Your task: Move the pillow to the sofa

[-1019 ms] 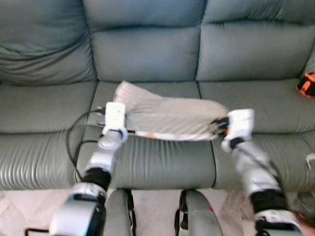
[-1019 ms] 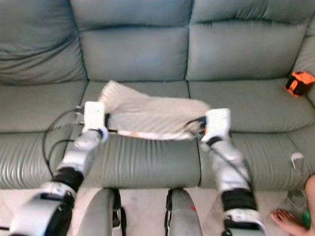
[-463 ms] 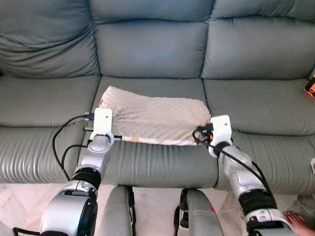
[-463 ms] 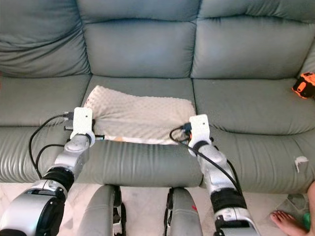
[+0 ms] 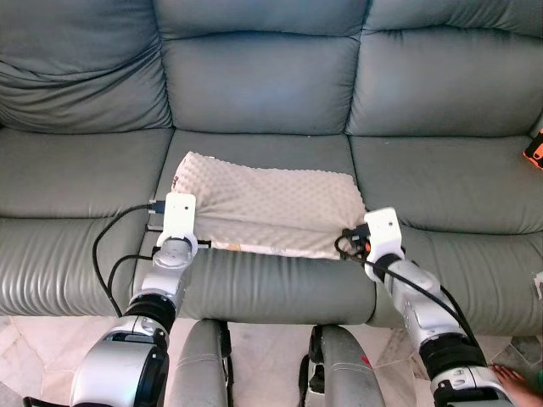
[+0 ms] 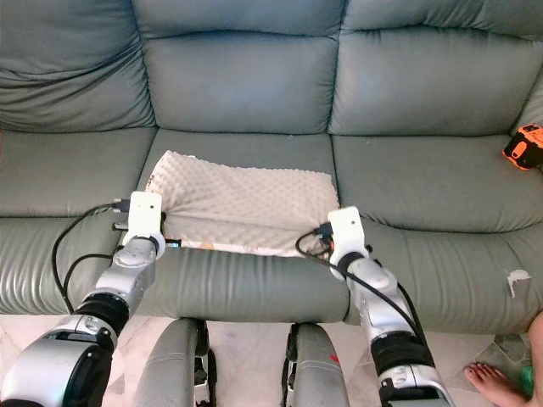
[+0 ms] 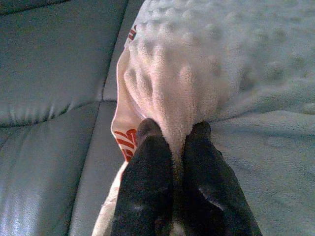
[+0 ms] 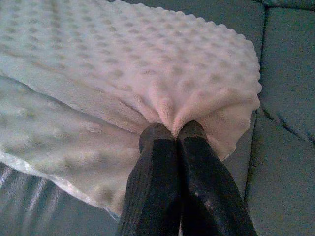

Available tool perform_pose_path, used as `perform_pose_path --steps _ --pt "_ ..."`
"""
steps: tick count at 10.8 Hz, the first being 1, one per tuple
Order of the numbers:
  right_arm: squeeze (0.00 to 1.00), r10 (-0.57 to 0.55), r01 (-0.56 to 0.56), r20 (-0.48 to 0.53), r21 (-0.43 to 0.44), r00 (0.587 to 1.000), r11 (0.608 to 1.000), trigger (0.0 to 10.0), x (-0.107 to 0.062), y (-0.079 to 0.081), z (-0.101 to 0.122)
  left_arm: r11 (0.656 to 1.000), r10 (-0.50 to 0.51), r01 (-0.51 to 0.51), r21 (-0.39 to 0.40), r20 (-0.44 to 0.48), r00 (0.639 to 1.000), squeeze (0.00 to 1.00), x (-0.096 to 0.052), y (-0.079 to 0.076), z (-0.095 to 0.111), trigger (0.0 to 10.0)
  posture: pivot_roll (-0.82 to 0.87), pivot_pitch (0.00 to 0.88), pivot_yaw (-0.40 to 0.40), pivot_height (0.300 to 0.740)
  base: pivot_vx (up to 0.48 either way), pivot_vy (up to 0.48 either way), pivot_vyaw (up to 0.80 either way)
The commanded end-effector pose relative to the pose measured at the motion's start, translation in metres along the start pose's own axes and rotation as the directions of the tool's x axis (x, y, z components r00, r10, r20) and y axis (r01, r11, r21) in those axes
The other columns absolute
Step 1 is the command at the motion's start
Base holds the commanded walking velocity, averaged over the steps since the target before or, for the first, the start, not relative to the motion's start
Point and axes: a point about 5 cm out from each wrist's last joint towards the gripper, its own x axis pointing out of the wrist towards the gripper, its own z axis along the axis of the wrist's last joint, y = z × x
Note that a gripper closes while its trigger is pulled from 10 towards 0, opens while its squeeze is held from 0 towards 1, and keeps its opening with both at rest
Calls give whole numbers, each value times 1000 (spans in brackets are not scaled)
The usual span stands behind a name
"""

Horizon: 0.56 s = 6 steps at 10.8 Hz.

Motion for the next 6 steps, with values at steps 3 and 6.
perform_pose_path --steps 3,6 --pt "1000 -151 150 -69 -21 986 989 10000 -14 -35 -18 989 145 -145 -2 -47 988 1000 0 31 -12 10000 -43 195 15 657 0 0 0" --pt "1000 -193 191 -63 -29 979 981 10000 -14 -41 -18 990 137 -138 -21 -61 989 1000 -1 30 -15 10000 -33 182 10 657 0 0 0"
